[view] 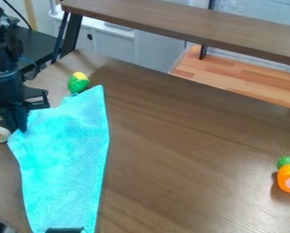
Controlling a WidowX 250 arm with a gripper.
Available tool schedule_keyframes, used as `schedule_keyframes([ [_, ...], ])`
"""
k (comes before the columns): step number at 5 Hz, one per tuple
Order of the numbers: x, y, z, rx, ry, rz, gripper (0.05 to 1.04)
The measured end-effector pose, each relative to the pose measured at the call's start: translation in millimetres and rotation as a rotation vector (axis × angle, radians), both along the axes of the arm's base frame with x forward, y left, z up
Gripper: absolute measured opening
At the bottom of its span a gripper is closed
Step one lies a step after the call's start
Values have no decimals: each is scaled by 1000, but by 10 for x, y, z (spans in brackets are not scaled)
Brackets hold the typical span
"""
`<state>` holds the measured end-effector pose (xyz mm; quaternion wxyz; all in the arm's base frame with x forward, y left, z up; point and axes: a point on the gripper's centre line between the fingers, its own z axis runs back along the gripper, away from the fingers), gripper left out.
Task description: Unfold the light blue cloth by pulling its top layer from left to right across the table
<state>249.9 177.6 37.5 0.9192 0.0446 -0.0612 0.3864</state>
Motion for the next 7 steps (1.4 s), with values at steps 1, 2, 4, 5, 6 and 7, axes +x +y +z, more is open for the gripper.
schedule_keyframes([
  [1,11,12,-47,-8,14,8,144],
  [2,23,34,-46,-2,21,23,96],
  [4,57,27,-79,0,46,33,106],
  [5,51,34,-84,2,50,22,189],
  [6,63,10,-87,-15,42,14,68],
  [7,58,-23,-118,-22,31,4,49],
])
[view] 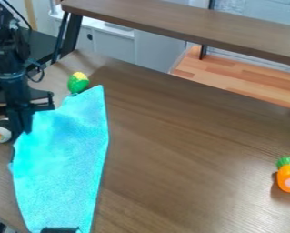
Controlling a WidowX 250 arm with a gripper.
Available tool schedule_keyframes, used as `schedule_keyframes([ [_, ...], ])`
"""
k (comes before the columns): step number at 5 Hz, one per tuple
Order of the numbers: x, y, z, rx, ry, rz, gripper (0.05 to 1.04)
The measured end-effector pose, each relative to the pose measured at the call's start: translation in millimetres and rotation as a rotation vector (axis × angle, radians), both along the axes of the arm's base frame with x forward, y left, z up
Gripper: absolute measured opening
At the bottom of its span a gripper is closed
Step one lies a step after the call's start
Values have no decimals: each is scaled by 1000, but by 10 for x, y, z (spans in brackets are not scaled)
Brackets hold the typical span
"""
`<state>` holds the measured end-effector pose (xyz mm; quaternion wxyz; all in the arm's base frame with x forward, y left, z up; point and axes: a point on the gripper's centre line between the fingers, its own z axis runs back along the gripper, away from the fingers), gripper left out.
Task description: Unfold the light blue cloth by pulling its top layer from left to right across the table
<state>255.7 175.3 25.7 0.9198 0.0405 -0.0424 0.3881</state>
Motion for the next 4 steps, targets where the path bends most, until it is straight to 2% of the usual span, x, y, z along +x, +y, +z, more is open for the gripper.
schedule_keyframes([
  [1,47,-150,14,5,-23,-16,49],
  [3,293,-947,79,-6,-7,-15,49],
  [4,555,-1265,157,14,-43,34,49],
])
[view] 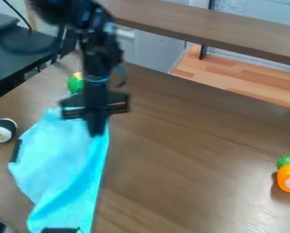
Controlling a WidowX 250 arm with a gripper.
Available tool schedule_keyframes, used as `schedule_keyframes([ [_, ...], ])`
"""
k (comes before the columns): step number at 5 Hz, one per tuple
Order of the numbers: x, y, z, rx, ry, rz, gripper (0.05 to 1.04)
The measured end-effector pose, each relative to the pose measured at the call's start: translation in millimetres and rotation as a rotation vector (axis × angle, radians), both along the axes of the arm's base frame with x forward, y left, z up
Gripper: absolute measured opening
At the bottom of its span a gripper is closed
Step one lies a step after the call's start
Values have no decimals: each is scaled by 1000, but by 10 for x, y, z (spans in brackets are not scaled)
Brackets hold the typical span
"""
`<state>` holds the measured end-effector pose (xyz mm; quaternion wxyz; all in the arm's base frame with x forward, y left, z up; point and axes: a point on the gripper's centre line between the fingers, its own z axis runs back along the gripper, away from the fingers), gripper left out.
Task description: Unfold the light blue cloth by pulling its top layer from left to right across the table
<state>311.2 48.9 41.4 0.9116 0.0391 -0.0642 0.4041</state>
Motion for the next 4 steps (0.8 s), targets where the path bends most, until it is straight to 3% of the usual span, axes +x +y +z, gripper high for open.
schedule_keyframes([
  [1,237,-196,-20,-19,17,65,49],
  [2,446,-271,37,-73,7,128,49],
  [4,645,-453,83,-107,-6,164,49],
])
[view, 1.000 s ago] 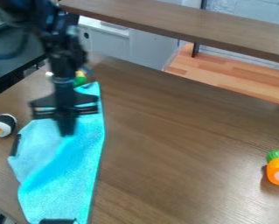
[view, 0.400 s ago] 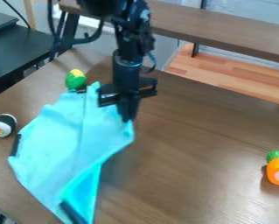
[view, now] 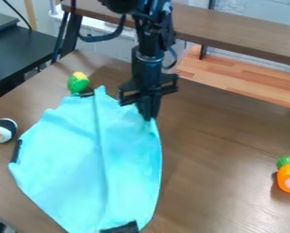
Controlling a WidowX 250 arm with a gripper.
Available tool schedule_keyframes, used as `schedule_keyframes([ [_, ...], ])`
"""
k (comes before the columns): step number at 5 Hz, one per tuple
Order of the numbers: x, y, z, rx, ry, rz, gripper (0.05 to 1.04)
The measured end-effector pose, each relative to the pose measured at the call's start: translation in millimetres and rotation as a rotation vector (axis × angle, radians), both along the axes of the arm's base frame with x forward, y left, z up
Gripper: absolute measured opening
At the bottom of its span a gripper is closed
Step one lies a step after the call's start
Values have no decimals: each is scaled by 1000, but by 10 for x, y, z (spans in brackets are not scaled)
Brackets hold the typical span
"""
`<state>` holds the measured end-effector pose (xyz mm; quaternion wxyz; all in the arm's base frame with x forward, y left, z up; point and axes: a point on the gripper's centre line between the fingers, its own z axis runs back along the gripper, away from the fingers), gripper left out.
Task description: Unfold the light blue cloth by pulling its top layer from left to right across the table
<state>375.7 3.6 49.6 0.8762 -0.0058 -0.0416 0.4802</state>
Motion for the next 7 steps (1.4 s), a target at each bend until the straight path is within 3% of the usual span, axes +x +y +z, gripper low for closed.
schedule_keyframes([
  [1,49,-89,11,-12,-30,16,49],
  [4,222,-333,86,-129,-126,19,70],
  [5,258,-349,165,-142,-180,-1,208],
  [7,167,-227,390,-213,-336,43,767],
])
